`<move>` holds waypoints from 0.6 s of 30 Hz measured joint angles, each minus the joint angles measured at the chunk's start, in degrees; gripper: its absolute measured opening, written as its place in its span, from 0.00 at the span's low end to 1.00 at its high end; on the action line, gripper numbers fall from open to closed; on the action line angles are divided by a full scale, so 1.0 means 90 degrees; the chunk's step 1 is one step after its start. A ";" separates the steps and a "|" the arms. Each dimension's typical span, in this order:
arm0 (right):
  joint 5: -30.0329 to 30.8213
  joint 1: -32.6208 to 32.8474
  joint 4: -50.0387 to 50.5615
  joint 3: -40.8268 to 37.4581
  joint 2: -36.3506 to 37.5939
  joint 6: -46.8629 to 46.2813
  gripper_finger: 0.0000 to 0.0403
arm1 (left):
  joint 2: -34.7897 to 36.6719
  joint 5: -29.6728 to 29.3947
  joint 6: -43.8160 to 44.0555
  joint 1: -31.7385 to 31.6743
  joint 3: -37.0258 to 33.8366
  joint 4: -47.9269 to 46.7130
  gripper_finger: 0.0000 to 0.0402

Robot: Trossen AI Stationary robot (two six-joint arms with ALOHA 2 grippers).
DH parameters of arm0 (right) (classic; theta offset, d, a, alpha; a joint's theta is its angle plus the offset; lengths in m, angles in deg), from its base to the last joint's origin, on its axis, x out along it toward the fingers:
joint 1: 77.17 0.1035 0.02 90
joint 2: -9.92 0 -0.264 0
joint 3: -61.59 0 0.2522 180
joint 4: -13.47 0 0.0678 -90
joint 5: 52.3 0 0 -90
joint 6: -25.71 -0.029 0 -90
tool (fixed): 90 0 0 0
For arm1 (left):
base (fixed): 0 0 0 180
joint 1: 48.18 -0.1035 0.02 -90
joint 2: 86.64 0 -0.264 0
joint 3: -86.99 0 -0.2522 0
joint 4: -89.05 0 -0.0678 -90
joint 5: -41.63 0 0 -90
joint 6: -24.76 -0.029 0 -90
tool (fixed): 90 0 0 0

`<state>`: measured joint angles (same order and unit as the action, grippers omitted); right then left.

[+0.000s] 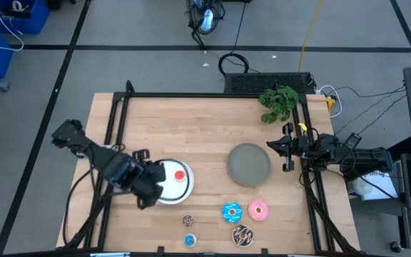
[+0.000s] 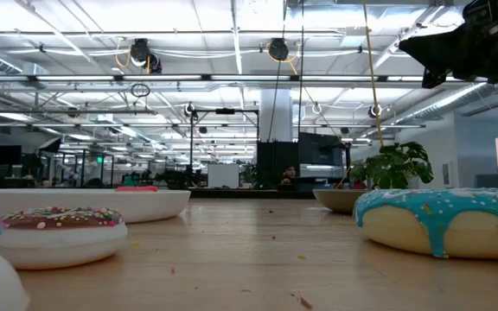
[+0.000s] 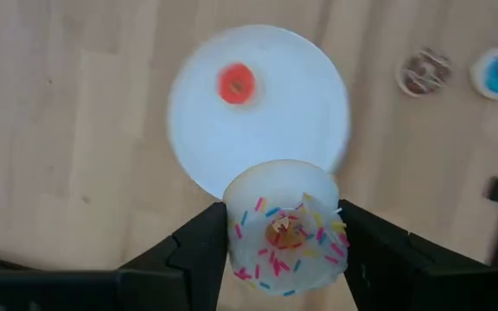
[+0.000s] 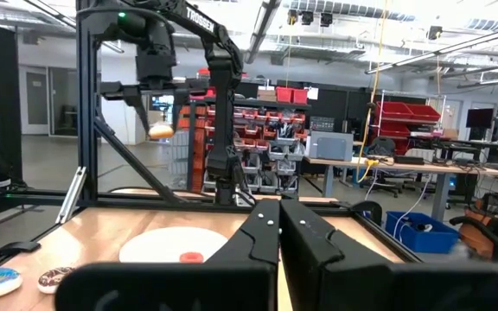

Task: Pick & Place donuts
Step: Put the small white donut on the white plate

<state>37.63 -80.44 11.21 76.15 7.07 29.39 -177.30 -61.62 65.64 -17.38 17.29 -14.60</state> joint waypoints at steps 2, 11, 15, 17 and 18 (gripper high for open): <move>0.0000 -0.0001 0.0000 0.0000 0.0000 0.0000 0.00 | 0.0000 -0.0256 -0.0258 -0.0238 -0.0010 0.0127 0.50; 0.0000 -0.0001 0.0001 0.0001 0.0000 0.0010 0.00 | 0.0080 0.0234 -0.1413 -0.1274 -0.1426 0.1465 0.50; 0.0000 -0.0001 0.0006 0.0000 -0.0002 0.0015 0.00 | 0.0069 0.0471 -0.1563 -0.1481 -0.2315 0.2028 0.50; 0.0000 0.0000 0.0006 0.0002 -0.0001 0.0017 0.00 | 0.0087 0.0647 -0.1567 -0.1507 -0.2697 0.2407 0.50; 0.0000 -0.0002 0.0008 0.0000 0.0000 0.0020 0.00 | 0.0087 0.0796 -0.1571 -0.1508 -0.2858 0.2587 0.50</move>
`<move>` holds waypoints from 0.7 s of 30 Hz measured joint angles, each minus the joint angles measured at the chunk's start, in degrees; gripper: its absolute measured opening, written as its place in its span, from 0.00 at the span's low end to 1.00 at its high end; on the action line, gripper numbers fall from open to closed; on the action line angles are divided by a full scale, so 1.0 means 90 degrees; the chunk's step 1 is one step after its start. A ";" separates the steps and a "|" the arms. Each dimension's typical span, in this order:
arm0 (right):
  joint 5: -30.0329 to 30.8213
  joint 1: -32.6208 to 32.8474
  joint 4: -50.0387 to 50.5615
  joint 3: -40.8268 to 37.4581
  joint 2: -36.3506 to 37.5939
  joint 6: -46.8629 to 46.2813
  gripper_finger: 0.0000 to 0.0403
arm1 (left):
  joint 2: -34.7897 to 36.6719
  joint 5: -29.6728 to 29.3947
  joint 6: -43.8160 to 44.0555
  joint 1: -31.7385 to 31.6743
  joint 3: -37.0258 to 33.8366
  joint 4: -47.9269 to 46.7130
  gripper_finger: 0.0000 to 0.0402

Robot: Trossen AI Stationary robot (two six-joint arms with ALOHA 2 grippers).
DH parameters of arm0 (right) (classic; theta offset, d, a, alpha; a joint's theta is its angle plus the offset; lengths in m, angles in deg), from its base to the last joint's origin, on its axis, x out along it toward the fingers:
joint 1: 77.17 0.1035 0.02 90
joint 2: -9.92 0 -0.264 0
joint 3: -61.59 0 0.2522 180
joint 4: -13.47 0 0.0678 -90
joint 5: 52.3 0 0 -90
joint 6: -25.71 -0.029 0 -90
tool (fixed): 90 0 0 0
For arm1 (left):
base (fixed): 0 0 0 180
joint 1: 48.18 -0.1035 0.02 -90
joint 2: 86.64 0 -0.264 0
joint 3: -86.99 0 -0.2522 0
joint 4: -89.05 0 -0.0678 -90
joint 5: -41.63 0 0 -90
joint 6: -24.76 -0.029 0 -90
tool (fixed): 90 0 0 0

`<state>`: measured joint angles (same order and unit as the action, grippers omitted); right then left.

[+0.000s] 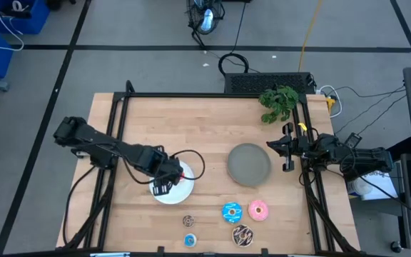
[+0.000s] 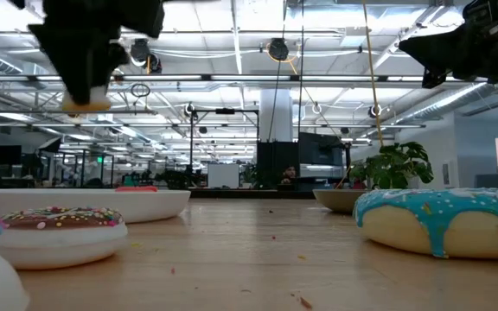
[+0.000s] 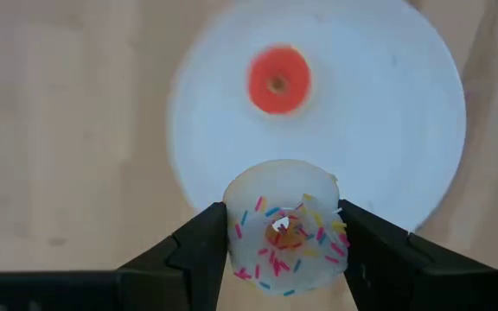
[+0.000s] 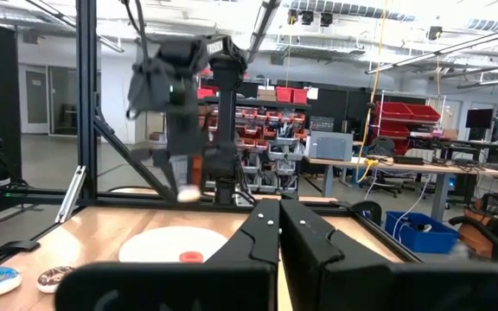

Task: Pick & Place donuts
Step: Put the small white donut on the white plate

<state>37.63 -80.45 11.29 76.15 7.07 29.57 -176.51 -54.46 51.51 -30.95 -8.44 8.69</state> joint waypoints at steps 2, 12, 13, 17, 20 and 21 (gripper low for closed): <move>0.0000 0.0002 0.0000 0.0002 0.0000 0.0002 0.00 | 0.0000 0.0211 -0.0009 -0.0002 -0.0267 0.0327 0.50; 0.0000 0.0002 0.0012 0.0002 0.0000 0.0002 0.00 | 0.0005 0.0368 0.0386 0.0102 -0.0977 0.1059 0.50; 0.0000 0.0002 0.0023 0.0000 0.0000 0.0002 0.00 | 0.0005 0.0366 0.0425 0.0100 -0.0990 0.1076 0.50; 0.0001 0.0002 0.0041 0.0001 0.0000 0.0002 0.00 | 0.0005 0.0340 0.0415 0.0100 -0.1003 0.1103 0.50; 0.0000 -0.0001 0.0044 0.0001 0.0000 0.0002 0.00 | -0.0001 0.0259 0.0423 0.0102 -0.1021 0.1287 0.50; 0.0000 0.0002 0.0051 0.0002 0.0000 0.0002 0.00 | -0.0010 0.0228 0.0451 0.0092 -0.1061 0.1444 0.50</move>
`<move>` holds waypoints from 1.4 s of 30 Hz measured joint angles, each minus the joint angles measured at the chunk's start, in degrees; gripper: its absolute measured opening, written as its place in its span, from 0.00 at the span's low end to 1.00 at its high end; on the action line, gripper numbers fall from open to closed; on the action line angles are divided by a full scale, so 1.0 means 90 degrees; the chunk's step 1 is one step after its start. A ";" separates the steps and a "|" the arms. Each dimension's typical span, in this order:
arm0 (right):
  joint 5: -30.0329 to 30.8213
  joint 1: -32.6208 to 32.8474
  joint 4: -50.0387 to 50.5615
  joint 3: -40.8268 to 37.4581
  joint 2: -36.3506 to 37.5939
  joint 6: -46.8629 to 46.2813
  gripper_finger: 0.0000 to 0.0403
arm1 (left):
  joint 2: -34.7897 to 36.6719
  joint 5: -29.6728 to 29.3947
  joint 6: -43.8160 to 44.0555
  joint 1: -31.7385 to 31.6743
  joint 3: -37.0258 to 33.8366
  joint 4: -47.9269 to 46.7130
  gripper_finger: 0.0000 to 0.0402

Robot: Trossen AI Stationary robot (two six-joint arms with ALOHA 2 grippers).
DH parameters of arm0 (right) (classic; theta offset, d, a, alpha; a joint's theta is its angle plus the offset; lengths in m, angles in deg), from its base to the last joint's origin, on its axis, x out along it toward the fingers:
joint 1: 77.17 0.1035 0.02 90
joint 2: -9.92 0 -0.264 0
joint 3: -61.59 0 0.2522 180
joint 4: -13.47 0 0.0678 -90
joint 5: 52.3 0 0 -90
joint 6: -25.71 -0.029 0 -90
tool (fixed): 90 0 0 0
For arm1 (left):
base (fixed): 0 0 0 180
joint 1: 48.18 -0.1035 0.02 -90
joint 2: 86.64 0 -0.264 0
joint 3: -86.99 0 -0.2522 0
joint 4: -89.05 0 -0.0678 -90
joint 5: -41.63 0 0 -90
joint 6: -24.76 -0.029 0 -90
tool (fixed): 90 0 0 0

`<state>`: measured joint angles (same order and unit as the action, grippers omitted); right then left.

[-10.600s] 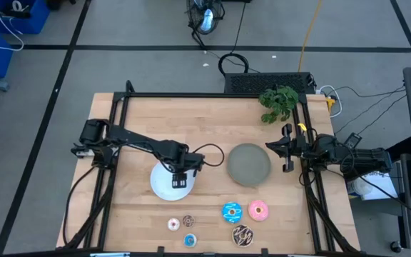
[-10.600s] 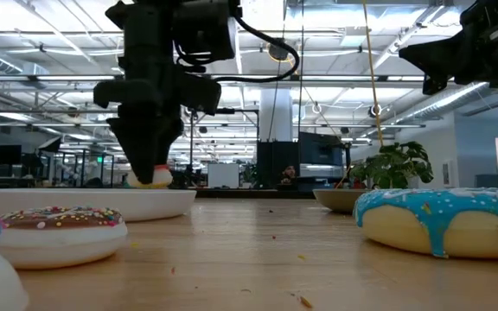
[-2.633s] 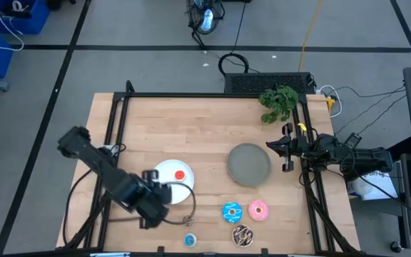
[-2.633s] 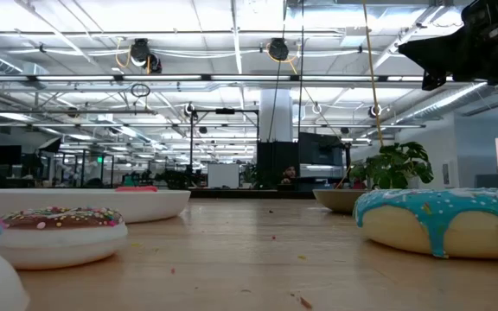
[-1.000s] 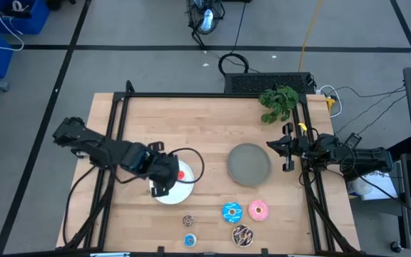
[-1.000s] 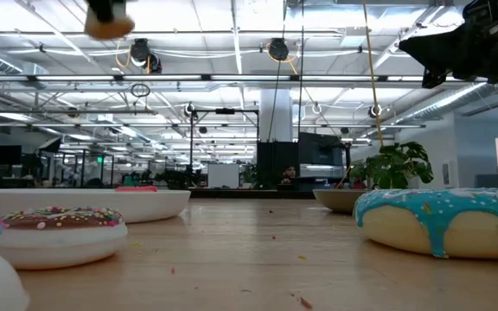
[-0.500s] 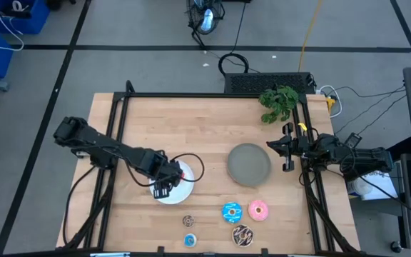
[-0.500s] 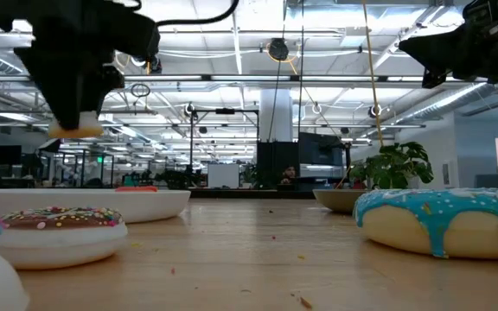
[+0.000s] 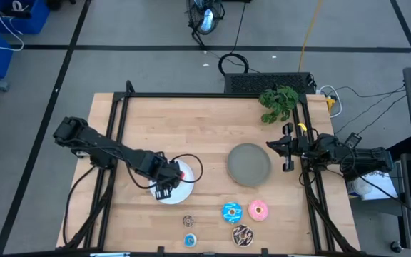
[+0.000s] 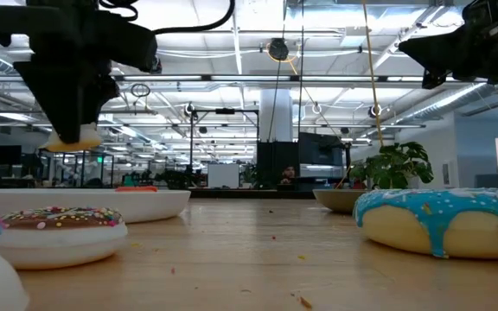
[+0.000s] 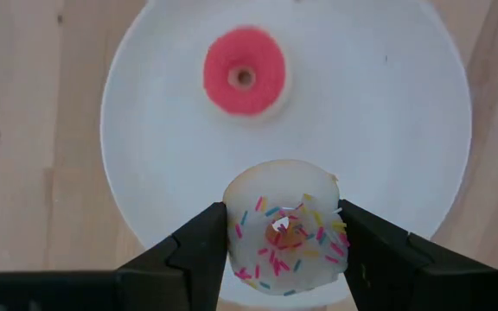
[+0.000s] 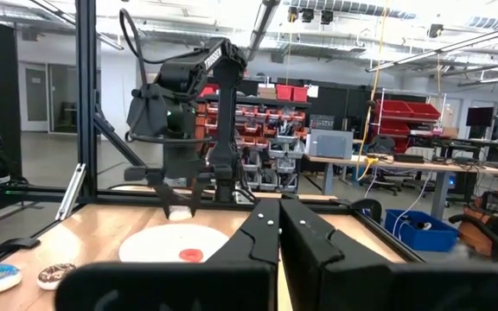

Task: Pick & Place donuts
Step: Put the small white donut on the white plate

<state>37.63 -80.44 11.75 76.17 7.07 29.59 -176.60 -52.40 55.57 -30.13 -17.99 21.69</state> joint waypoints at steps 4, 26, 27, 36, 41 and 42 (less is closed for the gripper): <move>0.0000 -0.0001 0.0128 0.0000 0.0000 -0.0012 0.00 | -0.0017 -0.0008 -0.0033 -0.0021 -0.0321 0.0644 0.50; 0.0002 -0.0001 0.0180 0.0000 -0.0002 -0.0012 0.00 | -0.0019 0.0018 0.0229 0.0017 -0.1316 0.1175 0.50; 0.0002 -0.0001 0.0177 -0.0001 -0.0002 -0.0012 0.00 | -0.0019 0.0013 0.0143 0.0032 -0.1316 0.1176 0.50; 0.0001 -0.0001 0.0180 -0.0001 -0.0002 -0.0017 0.00 | -0.0022 -0.0097 0.0095 0.0062 -0.1316 0.1185 0.52; 0.0002 0.0000 0.0177 -0.0002 -0.0002 -0.0019 0.00 | -0.0022 -0.0063 0.0118 0.0062 -0.1316 0.1188 0.59; 0.0000 0.0000 0.0177 -0.0001 -0.0002 -0.0019 0.00 | -0.0022 -0.0067 0.0146 0.0055 -0.1316 0.1200 0.61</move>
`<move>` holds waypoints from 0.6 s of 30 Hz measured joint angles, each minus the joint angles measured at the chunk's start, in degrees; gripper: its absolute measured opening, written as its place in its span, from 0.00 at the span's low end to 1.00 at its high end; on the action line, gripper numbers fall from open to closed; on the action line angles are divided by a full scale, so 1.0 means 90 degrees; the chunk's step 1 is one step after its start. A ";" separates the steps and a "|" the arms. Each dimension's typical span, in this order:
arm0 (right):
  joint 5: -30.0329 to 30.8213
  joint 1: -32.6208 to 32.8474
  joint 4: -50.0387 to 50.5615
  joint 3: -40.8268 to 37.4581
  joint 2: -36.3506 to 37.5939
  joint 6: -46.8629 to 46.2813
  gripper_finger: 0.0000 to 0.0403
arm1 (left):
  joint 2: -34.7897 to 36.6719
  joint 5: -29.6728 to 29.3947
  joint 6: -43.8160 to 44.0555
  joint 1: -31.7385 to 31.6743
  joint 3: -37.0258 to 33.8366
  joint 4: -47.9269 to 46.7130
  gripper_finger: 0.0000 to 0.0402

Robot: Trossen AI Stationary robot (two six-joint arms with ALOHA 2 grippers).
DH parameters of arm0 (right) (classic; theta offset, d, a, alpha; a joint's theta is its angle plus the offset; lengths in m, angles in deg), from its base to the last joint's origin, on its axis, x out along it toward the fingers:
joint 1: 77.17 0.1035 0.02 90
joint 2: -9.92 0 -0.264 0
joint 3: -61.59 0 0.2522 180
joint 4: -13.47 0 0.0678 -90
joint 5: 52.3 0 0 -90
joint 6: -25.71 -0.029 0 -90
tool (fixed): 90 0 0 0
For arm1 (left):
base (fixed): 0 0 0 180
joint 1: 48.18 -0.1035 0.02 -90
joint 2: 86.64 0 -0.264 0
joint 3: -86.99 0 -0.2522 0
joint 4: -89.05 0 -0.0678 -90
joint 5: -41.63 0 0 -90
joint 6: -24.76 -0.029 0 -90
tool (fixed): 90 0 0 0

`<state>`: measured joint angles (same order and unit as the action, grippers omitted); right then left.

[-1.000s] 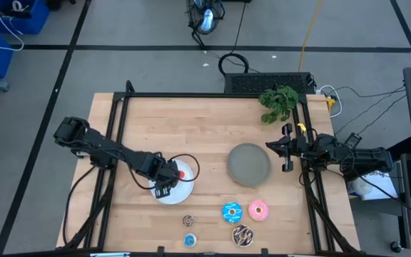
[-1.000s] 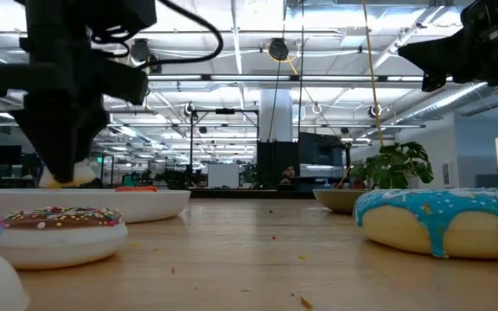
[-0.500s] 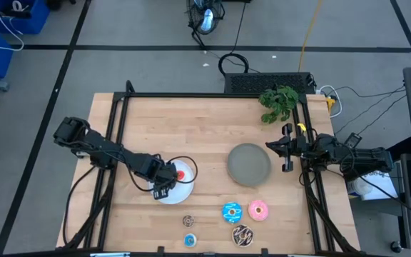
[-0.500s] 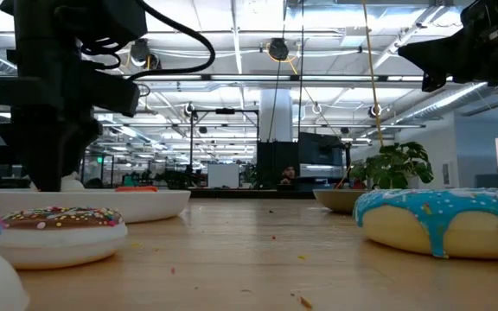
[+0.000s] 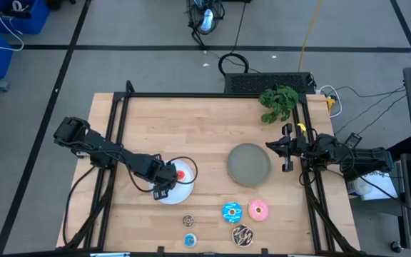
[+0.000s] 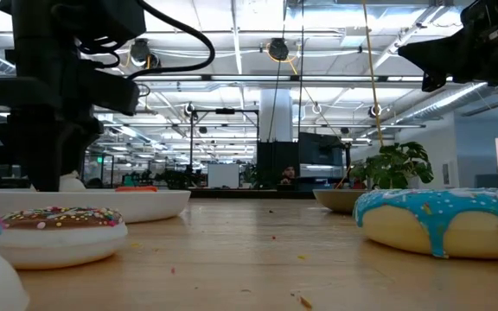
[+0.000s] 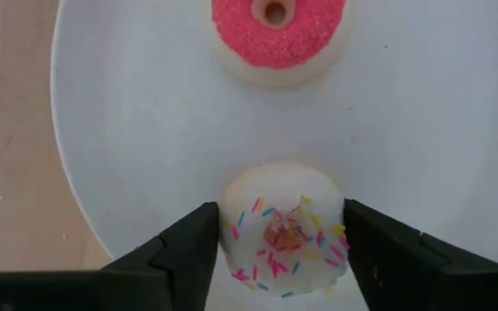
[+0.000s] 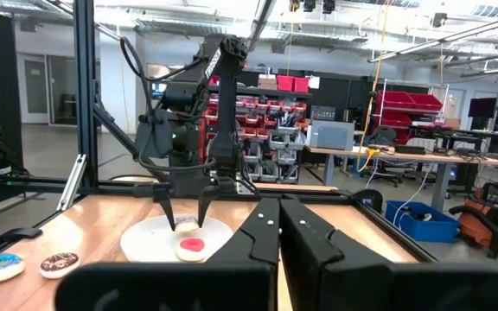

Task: Pick & Place donuts
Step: Put the small white donut on the white plate, then put the small brown donut on the white plate

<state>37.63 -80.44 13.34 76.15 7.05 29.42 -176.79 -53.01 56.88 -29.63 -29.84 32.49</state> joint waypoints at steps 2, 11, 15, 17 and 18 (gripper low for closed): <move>0.0000 0.0000 0.0000 0.0001 0.0000 0.0002 0.00 | 0.0000 0.0016 0.0019 -0.0016 0.0000 0.0049 0.65; 0.0001 -0.0002 0.0002 0.0000 0.0000 0.0000 0.00 | -0.0085 -0.0008 -0.0051 -0.0029 -0.0105 0.0091 0.81; 0.0000 -0.0002 0.0000 0.0001 0.0000 0.0000 0.00 | -0.0083 -0.0085 -0.0252 -0.0035 -0.0031 0.0083 0.81; 0.0000 0.0000 -0.0002 0.0001 0.0002 0.0000 0.00 | -0.0083 0.0032 -0.0341 -0.0050 0.0132 0.0007 0.81; 0.0002 -0.0001 -0.0002 0.0000 0.0002 0.0000 0.00 | -0.0083 0.0072 -0.0355 -0.0057 0.0244 -0.0086 0.81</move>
<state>37.64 -80.45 13.32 76.15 7.07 29.41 -177.54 -52.36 53.69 -30.14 -27.64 31.71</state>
